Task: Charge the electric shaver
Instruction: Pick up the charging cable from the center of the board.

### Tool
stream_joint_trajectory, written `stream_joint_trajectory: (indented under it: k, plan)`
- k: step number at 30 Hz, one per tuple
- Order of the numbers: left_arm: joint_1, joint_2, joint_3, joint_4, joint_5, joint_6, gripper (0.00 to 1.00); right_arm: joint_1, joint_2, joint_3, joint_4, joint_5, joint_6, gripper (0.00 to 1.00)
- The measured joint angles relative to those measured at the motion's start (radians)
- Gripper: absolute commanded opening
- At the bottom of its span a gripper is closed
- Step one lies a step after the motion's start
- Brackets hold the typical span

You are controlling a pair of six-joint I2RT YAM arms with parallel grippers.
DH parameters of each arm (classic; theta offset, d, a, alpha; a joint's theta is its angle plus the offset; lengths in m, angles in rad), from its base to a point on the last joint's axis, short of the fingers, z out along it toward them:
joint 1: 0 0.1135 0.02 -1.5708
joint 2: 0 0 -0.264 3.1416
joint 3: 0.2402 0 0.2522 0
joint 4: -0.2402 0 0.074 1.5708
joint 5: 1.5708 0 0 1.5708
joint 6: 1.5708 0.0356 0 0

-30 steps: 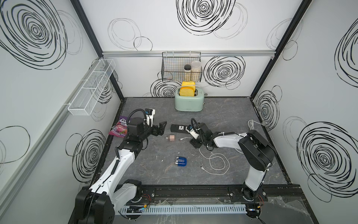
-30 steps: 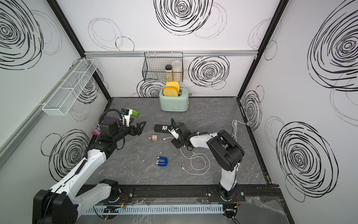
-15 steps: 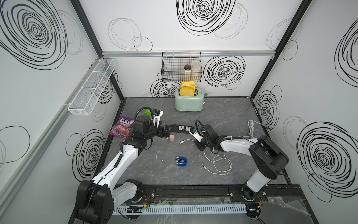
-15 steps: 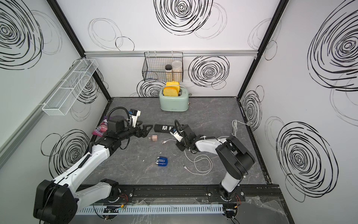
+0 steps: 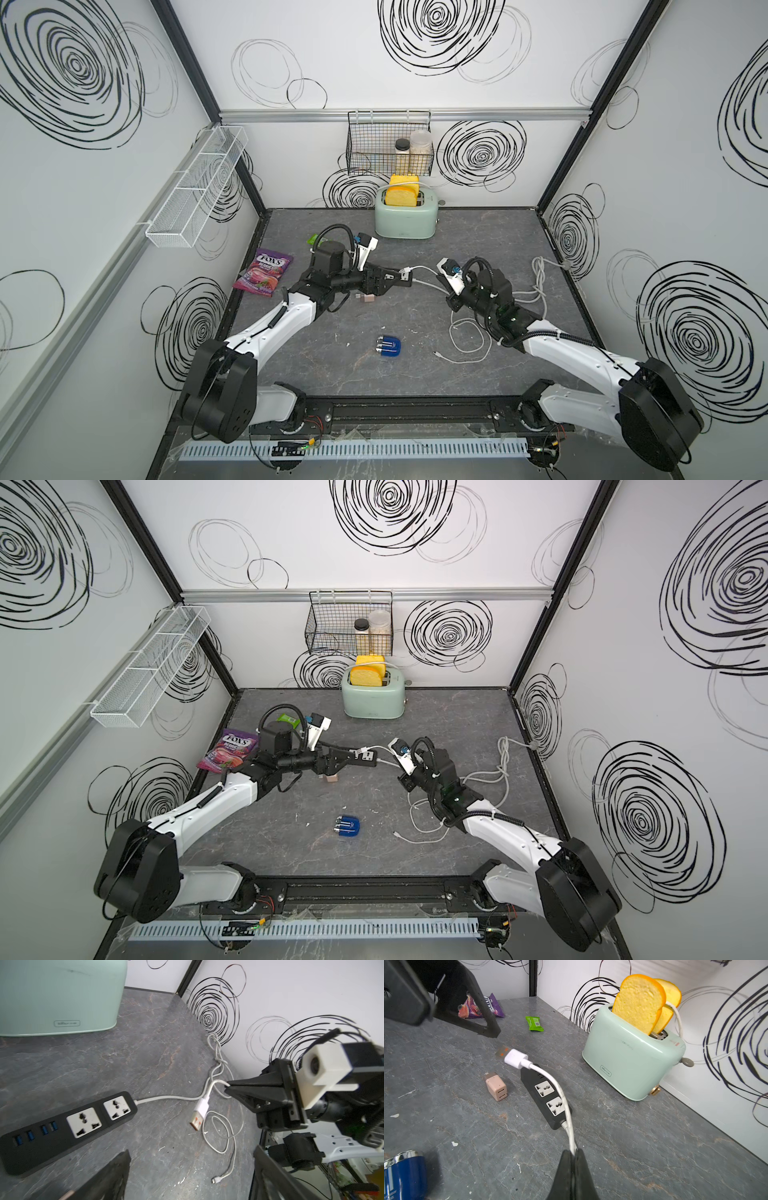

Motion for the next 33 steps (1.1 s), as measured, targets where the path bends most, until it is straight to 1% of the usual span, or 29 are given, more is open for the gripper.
stream_joint_trajectory:
  k: [2, 5, 10, 13, 16, 23, 26, 29, 33]
  plan:
    - [-0.008, 0.008, 0.0, 0.033, 0.026, -0.022, 1.0, 0.0, -0.005, -0.01, 0.015, 0.003, 0.0, 0.0]
    - [-0.018, 0.038, 0.001, 0.081, 0.069, -0.064, 0.92, 0.0, -0.008, -0.013, 0.04, 0.005, 0.001, 0.0]
    - [-0.041, 0.103, 0.01, 0.117, 0.116, -0.096, 0.89, 0.0, -0.01, -0.014, 0.074, 0.009, 0.021, 0.0]
    - [-0.06, 0.125, 0.014, 0.137, 0.127, -0.113, 0.83, 0.0, -0.021, -0.016, 0.088, 0.008, 0.029, 0.0]
    - [-0.071, 0.142, 0.024, 0.174, 0.133, -0.137, 0.8, 0.0, -0.032, -0.023, 0.1, 0.008, 0.034, 0.0]
    - [-0.071, 0.143, 0.027, 0.259, 0.129, -0.19, 0.69, 0.0, -0.062, -0.053, 0.108, 0.007, 0.038, 0.0]
    - [-0.071, 0.143, 0.027, 0.28, 0.129, -0.205, 0.59, 0.0, -0.069, -0.059, 0.108, 0.006, 0.038, 0.0]
    - [-0.073, 0.143, 0.027, 0.285, 0.129, -0.212, 0.43, 0.0, -0.069, -0.059, 0.109, 0.004, 0.041, 0.0]
    - [-0.08, 0.143, 0.027, 0.284, 0.125, -0.214, 0.19, 0.0, -0.069, -0.059, 0.109, 0.002, 0.043, 0.0]
